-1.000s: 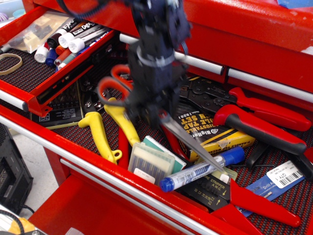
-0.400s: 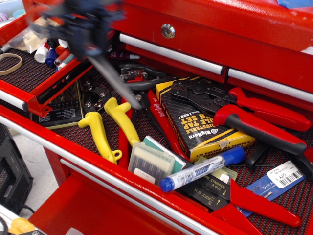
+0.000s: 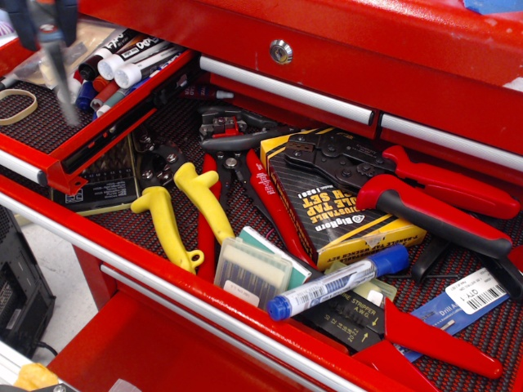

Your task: Pick up scissors and put into drawer

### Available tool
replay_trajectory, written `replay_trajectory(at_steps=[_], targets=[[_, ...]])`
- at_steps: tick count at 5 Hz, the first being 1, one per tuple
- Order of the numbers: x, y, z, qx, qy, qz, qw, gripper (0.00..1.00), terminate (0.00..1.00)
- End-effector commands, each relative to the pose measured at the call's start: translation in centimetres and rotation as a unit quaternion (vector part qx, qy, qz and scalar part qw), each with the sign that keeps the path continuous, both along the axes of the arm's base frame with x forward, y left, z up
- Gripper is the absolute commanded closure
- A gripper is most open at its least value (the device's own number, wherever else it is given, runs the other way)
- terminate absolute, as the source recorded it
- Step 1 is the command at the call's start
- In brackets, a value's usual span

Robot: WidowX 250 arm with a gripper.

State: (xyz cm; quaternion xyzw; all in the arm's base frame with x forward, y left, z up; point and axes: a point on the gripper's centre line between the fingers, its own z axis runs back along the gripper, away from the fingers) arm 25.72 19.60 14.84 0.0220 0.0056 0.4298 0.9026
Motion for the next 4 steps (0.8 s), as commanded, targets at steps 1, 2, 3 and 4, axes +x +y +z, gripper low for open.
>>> replay_trajectory(at_steps=[1,2,3,4], targets=[[2.30,1.28,0.94,-0.008,-0.083,-0.056,0.9950,0.00,0.00],[2.30,1.28,0.94,-0.008,-0.083,-0.056,0.9950,0.00,0.00],[2.30,1.28,0.94,-0.008,-0.083,-0.056,0.9950,0.00,0.00],[2.30,1.28,0.94,-0.008,-0.083,-0.056,0.9950,0.00,1.00]])
